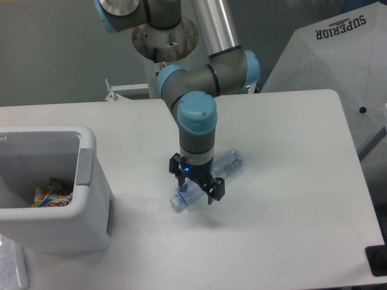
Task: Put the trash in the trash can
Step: 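Lower the gripper and close it around the bottle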
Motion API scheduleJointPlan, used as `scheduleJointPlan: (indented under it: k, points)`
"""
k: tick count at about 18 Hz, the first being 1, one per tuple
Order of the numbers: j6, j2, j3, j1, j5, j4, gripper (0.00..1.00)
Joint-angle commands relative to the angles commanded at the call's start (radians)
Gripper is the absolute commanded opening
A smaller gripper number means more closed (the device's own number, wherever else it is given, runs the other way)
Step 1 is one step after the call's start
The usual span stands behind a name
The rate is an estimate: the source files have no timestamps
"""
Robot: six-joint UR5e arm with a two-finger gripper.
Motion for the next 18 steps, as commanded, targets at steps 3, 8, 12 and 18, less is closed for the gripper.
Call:
scheduleJointPlan:
  k: [3,8,12,18]
  points:
    - [0.0,-0.012,-0.002,-0.019,0.034,0.002,1.0]
    - [0.005,-0.015,-0.014,-0.02,0.035,0.0,1.0]
    - [0.003,-0.032,-0.012,-0.02,0.035,0.003,1.0]
    - [0.0,-0.046,0.0,-0.019,0.037,0.003,0.94]
